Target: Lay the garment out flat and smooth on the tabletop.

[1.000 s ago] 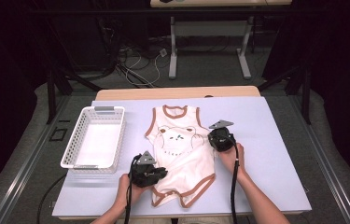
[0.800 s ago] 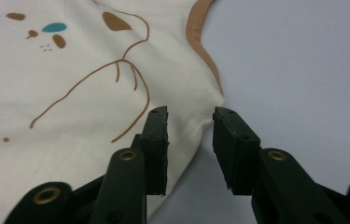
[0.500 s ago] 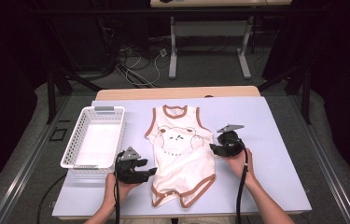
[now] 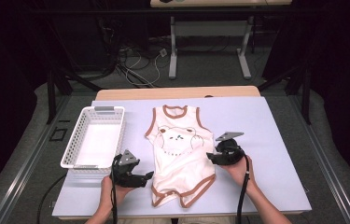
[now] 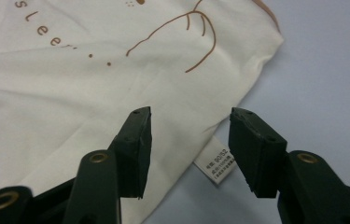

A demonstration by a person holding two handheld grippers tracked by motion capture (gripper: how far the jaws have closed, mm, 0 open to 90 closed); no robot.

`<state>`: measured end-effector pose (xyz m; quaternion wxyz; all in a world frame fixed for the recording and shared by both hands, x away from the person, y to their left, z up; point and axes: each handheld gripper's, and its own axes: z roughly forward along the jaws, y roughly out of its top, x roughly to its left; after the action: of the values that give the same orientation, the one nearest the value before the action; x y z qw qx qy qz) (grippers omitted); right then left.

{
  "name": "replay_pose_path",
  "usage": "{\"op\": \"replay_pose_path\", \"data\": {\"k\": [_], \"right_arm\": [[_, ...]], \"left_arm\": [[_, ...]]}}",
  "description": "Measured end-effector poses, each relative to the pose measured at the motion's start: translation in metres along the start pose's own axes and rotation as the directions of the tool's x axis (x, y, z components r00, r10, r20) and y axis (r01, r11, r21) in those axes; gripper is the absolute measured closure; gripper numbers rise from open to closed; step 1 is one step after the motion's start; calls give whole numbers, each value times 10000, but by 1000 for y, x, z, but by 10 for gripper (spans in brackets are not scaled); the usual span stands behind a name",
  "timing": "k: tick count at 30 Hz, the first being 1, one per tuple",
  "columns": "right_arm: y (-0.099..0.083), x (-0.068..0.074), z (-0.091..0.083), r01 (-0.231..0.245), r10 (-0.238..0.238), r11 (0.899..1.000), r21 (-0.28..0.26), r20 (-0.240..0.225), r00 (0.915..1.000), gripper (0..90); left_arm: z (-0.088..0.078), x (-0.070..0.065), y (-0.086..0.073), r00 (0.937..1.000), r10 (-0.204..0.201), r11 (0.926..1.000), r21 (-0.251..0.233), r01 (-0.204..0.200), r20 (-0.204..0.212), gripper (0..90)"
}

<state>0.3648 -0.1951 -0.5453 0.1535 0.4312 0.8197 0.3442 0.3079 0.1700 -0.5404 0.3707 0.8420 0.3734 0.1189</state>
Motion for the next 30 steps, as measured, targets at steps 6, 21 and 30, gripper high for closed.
{"op": "replay_pose_path", "data": {"k": [6, 21, 30], "right_arm": [[1, 3, 0, 301, -300, 9995, 55, -109, 9995, 502], [1, 14, 6, 1363, -1361, 9900, 359, -96, 9907, 566], [-1, 18, 11, 1601, -1604, 9861, 440, 42, 9870, 900]], "left_arm": [[0, 1, 0, 10000, 20, 10000, 0, -20, 35, 161], [1, 1, 1, 9994, 317, 9995, 58, -317, -138, 125], [2, 2, 0, 9994, 319, 9994, 163, -317, -158, 140]]}}
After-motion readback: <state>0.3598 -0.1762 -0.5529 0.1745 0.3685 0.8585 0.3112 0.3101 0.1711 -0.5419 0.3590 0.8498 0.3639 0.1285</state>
